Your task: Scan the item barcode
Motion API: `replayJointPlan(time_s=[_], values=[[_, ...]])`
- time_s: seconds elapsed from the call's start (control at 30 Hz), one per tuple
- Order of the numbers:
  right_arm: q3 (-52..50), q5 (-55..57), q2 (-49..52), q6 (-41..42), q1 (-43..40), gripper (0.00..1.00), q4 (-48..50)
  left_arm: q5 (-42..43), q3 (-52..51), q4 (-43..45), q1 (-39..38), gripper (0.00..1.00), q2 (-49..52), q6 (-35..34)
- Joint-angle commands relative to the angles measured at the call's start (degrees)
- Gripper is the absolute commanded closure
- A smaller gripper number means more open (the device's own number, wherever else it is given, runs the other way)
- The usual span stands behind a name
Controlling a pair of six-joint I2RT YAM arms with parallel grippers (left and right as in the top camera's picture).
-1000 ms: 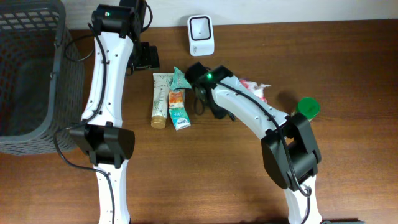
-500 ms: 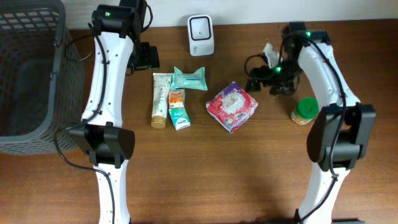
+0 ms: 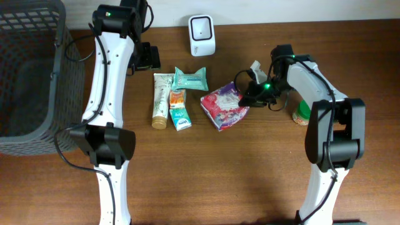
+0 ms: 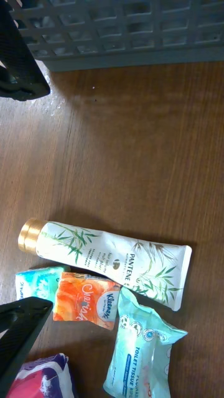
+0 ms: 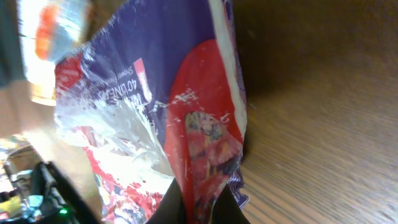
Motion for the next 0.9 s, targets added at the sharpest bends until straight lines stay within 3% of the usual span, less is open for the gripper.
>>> replayJointPlan(time_s=[0.0,0.13,0.2,0.27,0.43,0.53,0.67,0.73,0.87], values=[[7.56,-9.60,-2.56,6.54,0.37,0.96,3.04,-0.81,-0.11,-0.07,-0.15,0.01,-0.44,0.87],[13.73,-11.26,-2.93,22.71,0.44,0.96,22.73,-0.81,-0.11,-0.07,-0.17,0.01,-0.44,0.87],[13.70,-3.93,-2.45,31.36,1.36,0.96,33.09,-0.81,-0.11,-0.07,-0.22,0.01,-0.44,0.87],[13.68,3.39,-1.49,36.22,3.13,0.96,38.91,-0.81,-0.11,-0.07,-0.15,0.01,-0.44,0.87],[13.66,16.96,2.69,39.54,8.66,0.96,47.71,-0.81,-0.11,-0.07,-0.17,0.01,-0.44,0.87],[13.66,18.80,3.28,39.32,8.17,0.96,47.50,-0.81,-0.11,-0.07,-0.22,0.01,-0.44,0.87],[14.88,9.05,1.40,35.91,4.98,0.96,46.77,-0.81,-0.11,-0.07,-0.11,0.01,-0.44,0.87],[15.63,13.05,-2.54,35.19,1.81,0.96,41.22,-0.81,-0.11,-0.07,-0.17,0.01,-0.44,0.87],[15.82,25.05,-13.57,35.17,-12.94,0.96,22.58,-0.81,-0.11,-0.07,-0.39,0.01,-0.44,0.87]])
